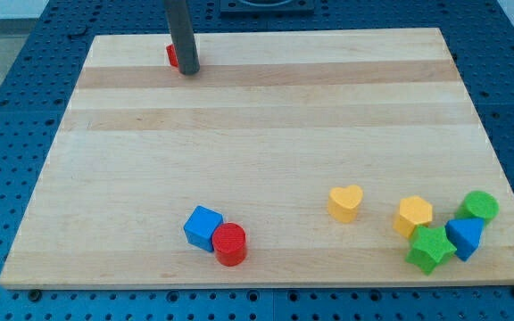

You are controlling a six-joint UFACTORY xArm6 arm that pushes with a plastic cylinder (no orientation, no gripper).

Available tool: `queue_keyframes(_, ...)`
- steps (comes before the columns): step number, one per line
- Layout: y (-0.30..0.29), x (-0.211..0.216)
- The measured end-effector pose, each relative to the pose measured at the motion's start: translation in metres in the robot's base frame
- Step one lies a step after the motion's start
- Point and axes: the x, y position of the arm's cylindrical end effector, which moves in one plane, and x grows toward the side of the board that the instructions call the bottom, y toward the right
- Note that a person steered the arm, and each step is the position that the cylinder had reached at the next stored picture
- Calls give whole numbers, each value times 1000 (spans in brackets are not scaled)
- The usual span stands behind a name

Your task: Move the red star towards the top left

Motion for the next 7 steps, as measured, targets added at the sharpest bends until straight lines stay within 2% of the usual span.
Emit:
queue_keyframes(1,42,0)
queue_keyframes(2,58,-20)
queue_keyframes(5,-56,-25)
queue_keyframes(6,-81,-25)
queue_keyframes(7,-79,0)
